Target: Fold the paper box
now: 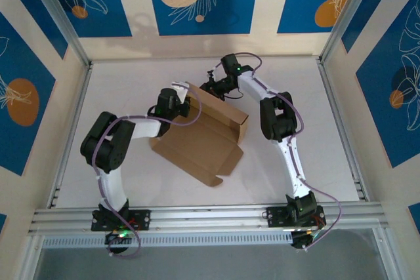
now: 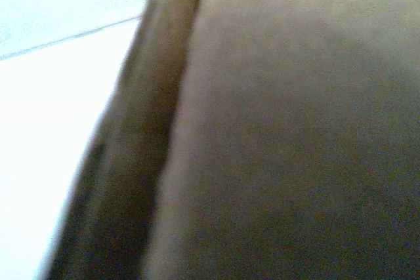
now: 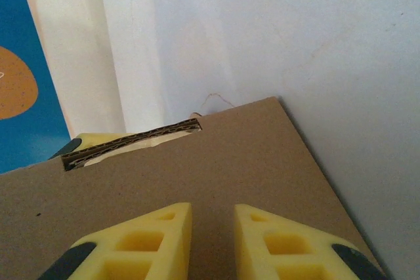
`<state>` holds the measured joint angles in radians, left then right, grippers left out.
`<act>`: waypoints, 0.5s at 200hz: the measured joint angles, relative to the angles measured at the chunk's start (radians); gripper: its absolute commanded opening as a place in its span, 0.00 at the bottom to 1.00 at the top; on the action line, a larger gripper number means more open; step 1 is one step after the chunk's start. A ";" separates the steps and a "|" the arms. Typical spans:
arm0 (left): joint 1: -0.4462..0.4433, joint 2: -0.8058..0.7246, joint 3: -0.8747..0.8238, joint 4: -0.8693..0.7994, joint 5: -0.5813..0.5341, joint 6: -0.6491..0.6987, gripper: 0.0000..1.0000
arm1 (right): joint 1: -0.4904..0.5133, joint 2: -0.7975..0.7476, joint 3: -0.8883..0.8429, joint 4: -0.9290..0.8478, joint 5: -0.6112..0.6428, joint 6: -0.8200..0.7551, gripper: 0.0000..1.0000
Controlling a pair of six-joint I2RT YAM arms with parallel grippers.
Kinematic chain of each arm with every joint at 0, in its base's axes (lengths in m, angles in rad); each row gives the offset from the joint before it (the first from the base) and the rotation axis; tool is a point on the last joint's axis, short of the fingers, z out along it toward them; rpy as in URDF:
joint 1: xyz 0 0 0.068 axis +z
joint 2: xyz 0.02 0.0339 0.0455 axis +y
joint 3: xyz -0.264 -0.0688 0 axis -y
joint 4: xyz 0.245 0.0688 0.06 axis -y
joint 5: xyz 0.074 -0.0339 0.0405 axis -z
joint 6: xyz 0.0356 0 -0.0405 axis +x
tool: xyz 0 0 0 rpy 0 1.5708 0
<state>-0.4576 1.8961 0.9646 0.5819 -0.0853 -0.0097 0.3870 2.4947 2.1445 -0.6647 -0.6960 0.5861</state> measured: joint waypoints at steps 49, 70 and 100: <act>-0.031 0.008 0.033 -0.062 -0.111 -0.079 0.00 | 0.000 0.000 -0.008 0.041 0.016 0.041 0.25; -0.037 0.011 0.036 -0.066 -0.132 -0.124 0.00 | 0.001 0.000 -0.008 0.051 0.019 0.053 0.25; -0.041 0.016 0.040 -0.066 -0.145 -0.163 0.00 | 0.001 0.000 -0.008 0.069 0.019 0.071 0.24</act>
<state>-0.4984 1.9118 1.0046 0.5159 -0.2306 -0.1726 0.3878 2.4947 2.1361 -0.5957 -0.6765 0.6567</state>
